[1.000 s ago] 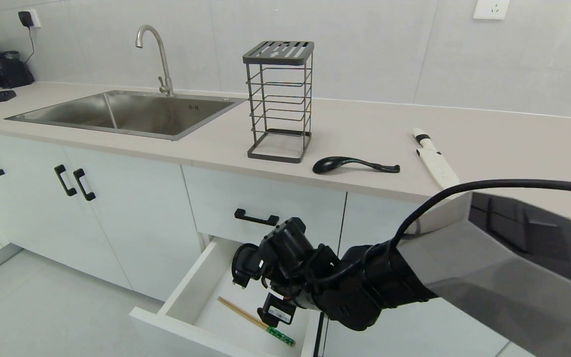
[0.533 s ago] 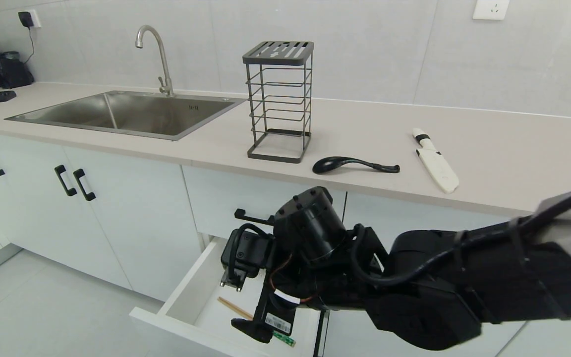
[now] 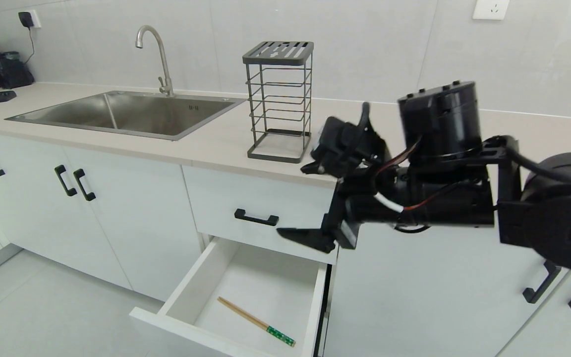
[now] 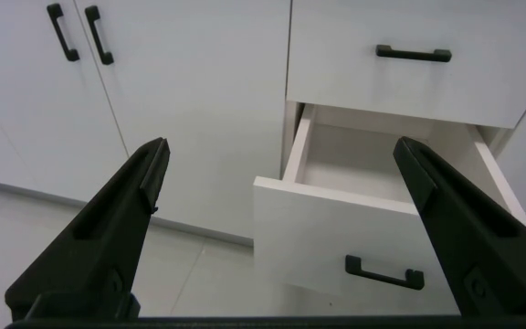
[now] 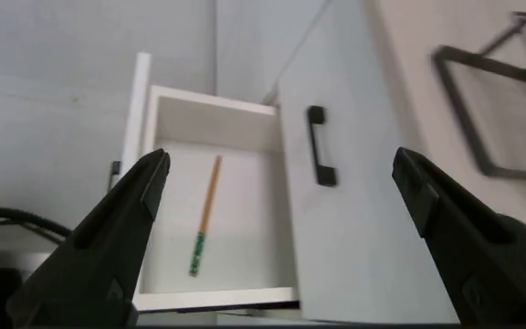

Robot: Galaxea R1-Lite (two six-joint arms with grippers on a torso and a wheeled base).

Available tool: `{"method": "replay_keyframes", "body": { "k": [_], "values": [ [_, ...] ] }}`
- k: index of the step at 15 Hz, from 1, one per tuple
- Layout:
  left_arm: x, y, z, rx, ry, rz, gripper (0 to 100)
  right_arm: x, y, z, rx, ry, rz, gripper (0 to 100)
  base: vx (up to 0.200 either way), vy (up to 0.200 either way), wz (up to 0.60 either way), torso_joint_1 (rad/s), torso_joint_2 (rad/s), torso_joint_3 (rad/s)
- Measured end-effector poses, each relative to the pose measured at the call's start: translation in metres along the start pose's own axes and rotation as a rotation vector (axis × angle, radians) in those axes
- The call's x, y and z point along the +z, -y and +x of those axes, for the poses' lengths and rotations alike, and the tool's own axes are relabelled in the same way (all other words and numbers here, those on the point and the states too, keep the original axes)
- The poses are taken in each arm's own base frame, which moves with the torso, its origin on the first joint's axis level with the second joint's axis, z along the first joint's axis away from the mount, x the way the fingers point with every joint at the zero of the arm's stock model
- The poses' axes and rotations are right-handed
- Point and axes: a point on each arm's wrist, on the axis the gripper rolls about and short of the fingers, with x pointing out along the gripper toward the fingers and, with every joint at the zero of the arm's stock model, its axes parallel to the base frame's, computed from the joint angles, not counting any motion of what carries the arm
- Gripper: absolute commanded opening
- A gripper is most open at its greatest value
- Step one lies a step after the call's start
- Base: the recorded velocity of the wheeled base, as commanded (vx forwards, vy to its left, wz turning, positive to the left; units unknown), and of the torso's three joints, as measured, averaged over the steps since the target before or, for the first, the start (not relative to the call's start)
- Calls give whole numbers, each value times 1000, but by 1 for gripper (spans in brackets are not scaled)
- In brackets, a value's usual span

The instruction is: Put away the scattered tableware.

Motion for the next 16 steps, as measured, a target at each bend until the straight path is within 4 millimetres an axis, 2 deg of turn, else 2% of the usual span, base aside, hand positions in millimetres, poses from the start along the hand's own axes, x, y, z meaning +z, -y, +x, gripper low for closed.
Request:
{"method": "replay_keyframes", "body": {
  "k": [3,6,9,13,16],
  "values": [
    [0,0,0,0,0,0,100,-14,50,-30,-83,34,47,100,0,0,0,0,0,0],
    [0,0,0,0,0,0,100,-27,82,-43,-140,41,76,100,0,0,0,0,0,0],
    [0,0,0,0,0,0,100,-44,105,-39,-152,33,118,100,0,0,0,0,0,0],
    [0,0,0,0,0,0,100,-67,124,-27,-166,-8,163,100,0,0,0,0,0,0],
    [0,0,0,0,0,0,100,-79,129,-18,-160,-34,183,100,0,0,0,0,0,0]
  ]
}}
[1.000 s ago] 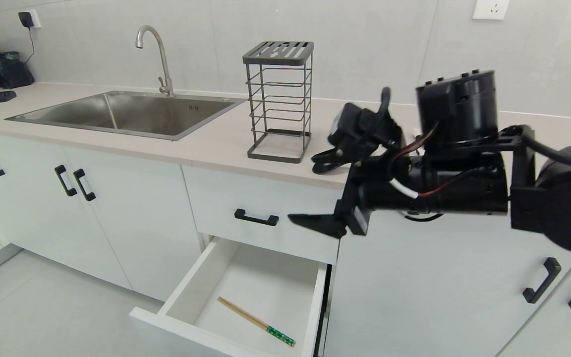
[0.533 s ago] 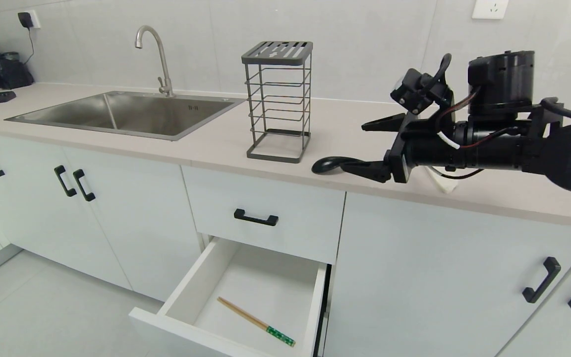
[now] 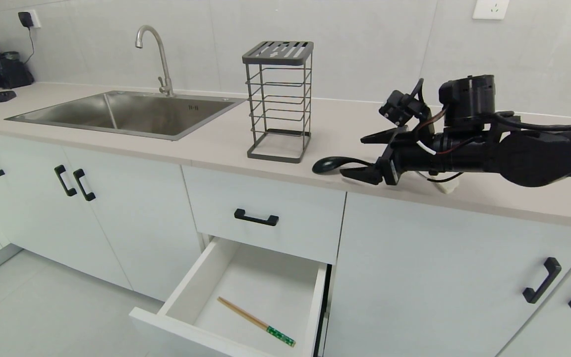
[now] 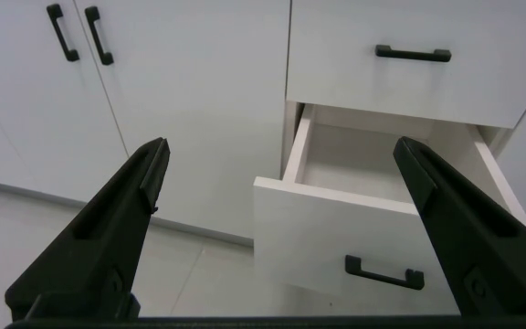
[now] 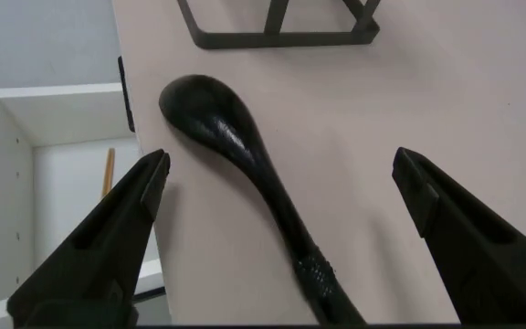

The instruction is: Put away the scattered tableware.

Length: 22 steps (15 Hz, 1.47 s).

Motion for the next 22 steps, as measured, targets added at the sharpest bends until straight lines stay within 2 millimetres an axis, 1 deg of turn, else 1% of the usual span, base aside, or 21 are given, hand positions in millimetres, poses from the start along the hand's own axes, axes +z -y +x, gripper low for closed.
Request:
{"method": "replay_keyframes", "body": {
  "k": [3,9,13,14,18,22],
  "values": [
    [0,0,0,0,0,0,100,-3,1,5,19,-38,22,100,0,0,0,0,0,0],
    [0,0,0,0,0,0,100,1,8,11,20,-60,98,100,0,0,0,0,0,0],
    [0,0,0,0,0,0,100,-4,10,19,20,-71,111,100,0,0,0,0,0,0],
    [0,0,0,0,0,0,100,-5,11,21,21,-73,124,0,0,0,0,0,0,0],
    [0,0,0,0,0,0,100,-5,15,30,17,-69,175,0,0,0,0,0,0,0],
    [0,0,0,0,0,0,100,-2,17,31,8,-56,165,0,0,0,0,0,0,0]
  ]
}}
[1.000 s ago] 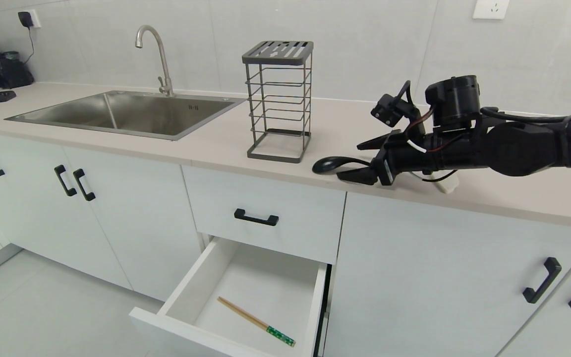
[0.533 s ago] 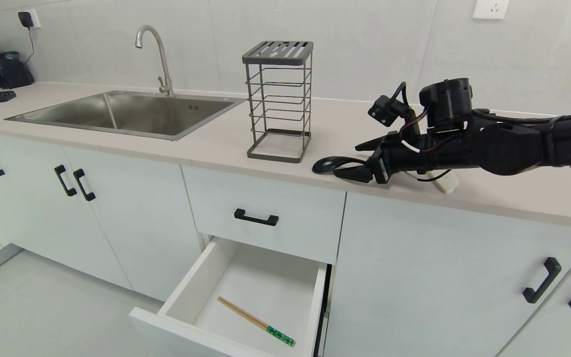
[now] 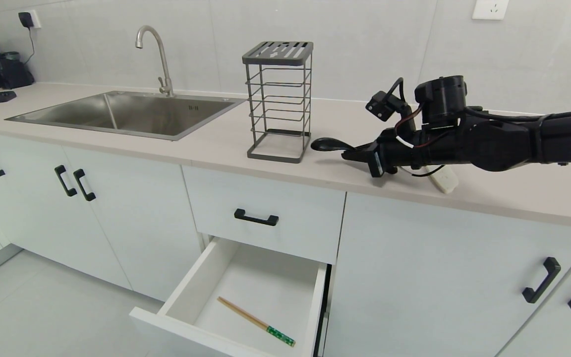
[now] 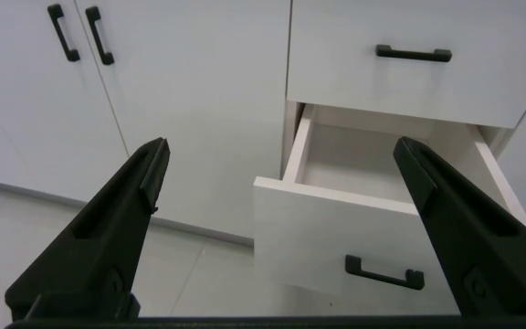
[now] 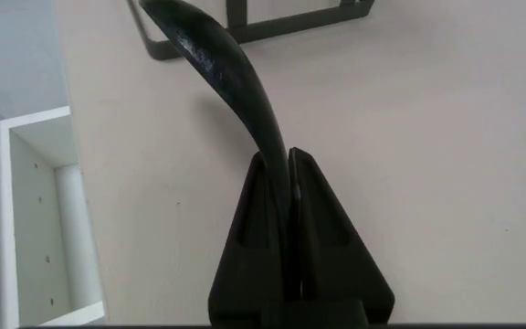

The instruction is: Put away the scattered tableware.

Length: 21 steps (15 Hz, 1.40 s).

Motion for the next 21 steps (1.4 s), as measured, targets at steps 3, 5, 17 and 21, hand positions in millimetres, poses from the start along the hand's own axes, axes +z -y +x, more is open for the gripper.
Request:
{"method": "replay_keyframes", "body": {
  "k": [3,5,17,21],
  "values": [
    [0,0,0,0,0,0,100,6,-2,-9,-5,10,-6,0,0,0,0,0,0,0],
    [0,0,0,0,0,0,100,15,-12,-19,1,31,-26,0,0,0,0,0,0,0],
    [0,0,0,0,0,0,100,41,-116,-31,171,58,-150,0,0,0,0,0,0,0],
    [0,0,0,0,0,0,100,37,-164,-8,275,21,-194,0,0,0,0,0,0,0]
  ]
}}
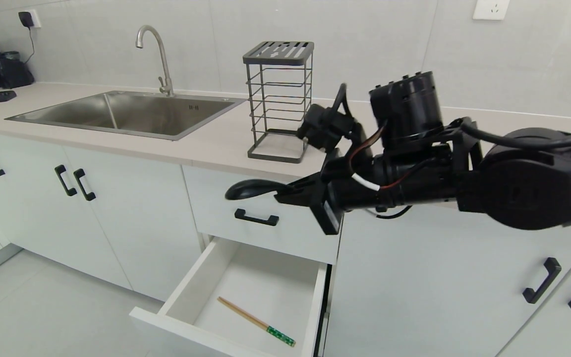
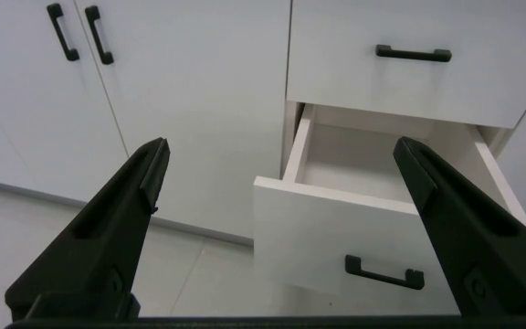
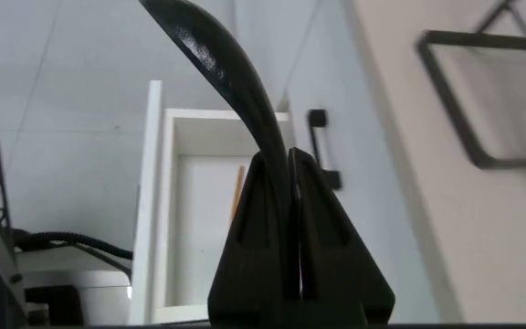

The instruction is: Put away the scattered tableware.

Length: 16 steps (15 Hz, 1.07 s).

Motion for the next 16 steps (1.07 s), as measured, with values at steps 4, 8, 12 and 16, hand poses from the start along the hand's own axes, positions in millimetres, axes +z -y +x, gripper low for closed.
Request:
{"method": "replay_keyframes", "body": {
  "k": [4,8,12,16],
  "values": [
    [0,0,0,0,0,0,100,-13,-26,45,58,-47,-23,0,0,0,0,0,0,0],
    [0,0,0,0,0,0,100,-36,-33,85,44,-85,-34,0,0,0,0,0,0,0],
    [0,0,0,0,0,0,100,-57,-44,110,69,-147,-32,0,0,0,0,0,0,0],
    [0,0,0,0,0,0,100,-72,-50,130,62,-174,-36,0,0,0,0,0,0,0]
  ]
}}
